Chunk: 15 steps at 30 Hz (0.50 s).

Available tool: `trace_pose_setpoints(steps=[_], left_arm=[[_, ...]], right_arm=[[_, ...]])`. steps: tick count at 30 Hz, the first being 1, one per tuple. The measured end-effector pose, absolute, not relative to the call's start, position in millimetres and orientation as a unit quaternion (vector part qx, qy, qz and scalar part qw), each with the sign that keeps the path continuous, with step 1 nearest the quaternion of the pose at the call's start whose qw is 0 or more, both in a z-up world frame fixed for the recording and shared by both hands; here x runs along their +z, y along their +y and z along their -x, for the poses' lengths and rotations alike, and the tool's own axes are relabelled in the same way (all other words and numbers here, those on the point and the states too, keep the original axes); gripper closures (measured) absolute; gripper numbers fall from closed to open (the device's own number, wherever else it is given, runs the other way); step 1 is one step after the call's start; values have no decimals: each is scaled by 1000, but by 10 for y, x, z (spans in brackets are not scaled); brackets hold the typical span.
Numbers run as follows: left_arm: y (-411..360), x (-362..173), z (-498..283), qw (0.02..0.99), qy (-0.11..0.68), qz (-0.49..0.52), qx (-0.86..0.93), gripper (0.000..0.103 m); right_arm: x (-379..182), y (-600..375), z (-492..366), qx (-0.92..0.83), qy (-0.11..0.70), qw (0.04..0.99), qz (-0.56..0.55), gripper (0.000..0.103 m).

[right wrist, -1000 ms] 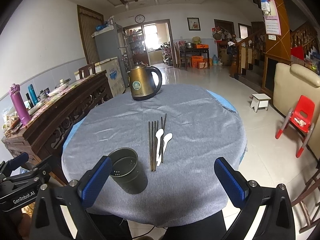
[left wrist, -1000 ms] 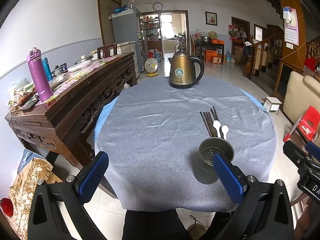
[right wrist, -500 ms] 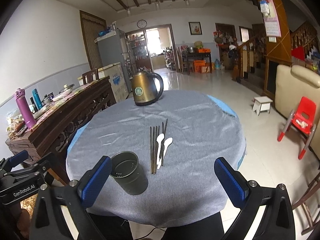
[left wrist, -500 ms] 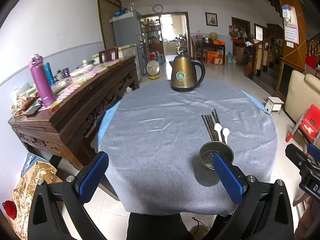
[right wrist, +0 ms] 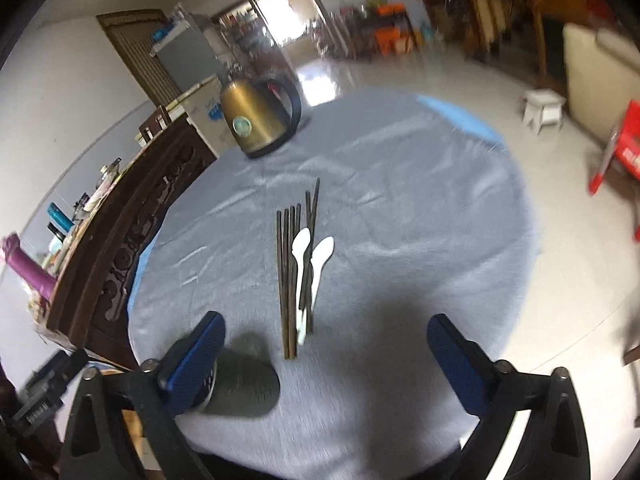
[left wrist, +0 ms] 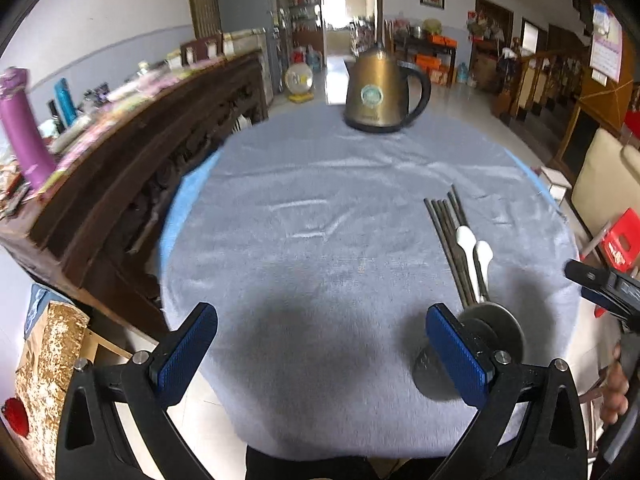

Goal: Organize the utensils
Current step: 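Grasp one white spoon with the right tool while the left tool grasps the other spoon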

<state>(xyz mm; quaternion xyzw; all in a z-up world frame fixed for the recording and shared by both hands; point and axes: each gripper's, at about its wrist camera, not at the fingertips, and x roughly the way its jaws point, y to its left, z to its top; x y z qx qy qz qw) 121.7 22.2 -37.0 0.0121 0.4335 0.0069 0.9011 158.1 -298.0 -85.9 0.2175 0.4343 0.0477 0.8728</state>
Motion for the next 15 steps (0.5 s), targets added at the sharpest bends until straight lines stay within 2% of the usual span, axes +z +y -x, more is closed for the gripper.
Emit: trace_pose_setpoints(steps=[4, 8, 10, 15], left_arm=[[170, -494, -1555, 887, 462, 5, -18, 0], [88, -577, -1857, 879, 475, 11, -30, 0], [48, -627, -2015, 874, 484, 11, -35, 0], [-71, -760, -2335, 864, 500, 5, -54, 0]], right_arm=[[-1262, -2925, -2193, 77, 482, 832, -262, 29], [-1615, -2816, -2635, 76, 516, 803, -288, 39], [-1772, -2792, -2790, 67, 534, 787, -301, 49], [-1924, -2811, -2989, 53, 531, 778, -332, 51]])
